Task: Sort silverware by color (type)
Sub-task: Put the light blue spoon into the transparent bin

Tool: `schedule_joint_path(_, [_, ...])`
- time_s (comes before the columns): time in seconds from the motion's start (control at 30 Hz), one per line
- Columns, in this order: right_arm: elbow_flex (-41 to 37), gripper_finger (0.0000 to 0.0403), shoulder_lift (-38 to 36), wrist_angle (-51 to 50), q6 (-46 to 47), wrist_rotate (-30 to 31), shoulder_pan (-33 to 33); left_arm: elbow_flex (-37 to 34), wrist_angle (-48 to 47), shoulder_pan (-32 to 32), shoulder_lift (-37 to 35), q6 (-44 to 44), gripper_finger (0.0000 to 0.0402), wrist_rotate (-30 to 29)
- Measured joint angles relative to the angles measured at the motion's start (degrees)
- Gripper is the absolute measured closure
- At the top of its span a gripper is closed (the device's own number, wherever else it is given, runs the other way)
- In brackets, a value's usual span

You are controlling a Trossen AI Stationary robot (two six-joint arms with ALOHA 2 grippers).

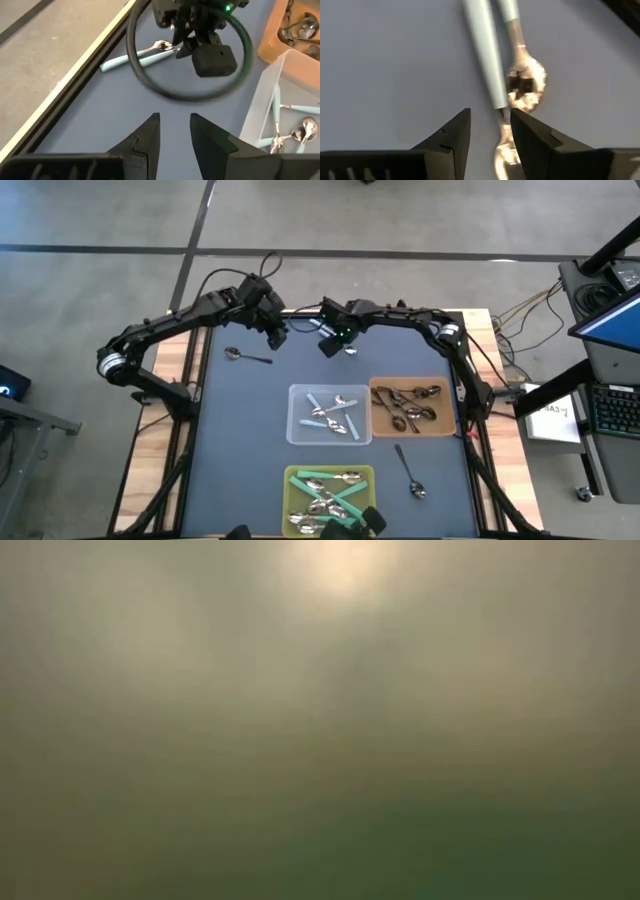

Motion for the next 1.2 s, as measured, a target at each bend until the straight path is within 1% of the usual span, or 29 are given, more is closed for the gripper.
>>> schedule_joint_path(0.23, [-0.4,0.0282,0.0,0.0,0.0,-0.4,-2.1,0.0,0.1,1.9,0.0,0.0,0.0313,0.0])
schedule_joint_path(0.47, [-0.3,0.0289,1.7,-0.2,0.1,-2.9,-2.3,0.0,0.3,3.4,0.0,0.0,0.0313,0.0])
schedule_joint_path(0.67, [-0.4,0.0291,1.8,-0.5,-0.4,-2.8,-2.2,0.0,0.5,3.9,0.0,0.0,0.0313,0.0])
schedule_joint_path(0.83, [-0.4,0.0307,1.9,-0.9,-0.5,-4.0,-2.2,0.0,0.5,4.0,0.0,0.2,0.0313,0.0])
schedule_joint_path(0.97, [-0.5,0.0322,2.0,-1.9,-3.4,-7.1,-2.3,0.0,0.5,4.0,0.0,0.2,0.0313,0.0])
schedule_joint_path(1.2, [-0.4,0.0336,2.0,-2.7,-3.5,-7.7,-2.3,0.0,0.5,4.0,0.0,1.1,0.0312,0.1])
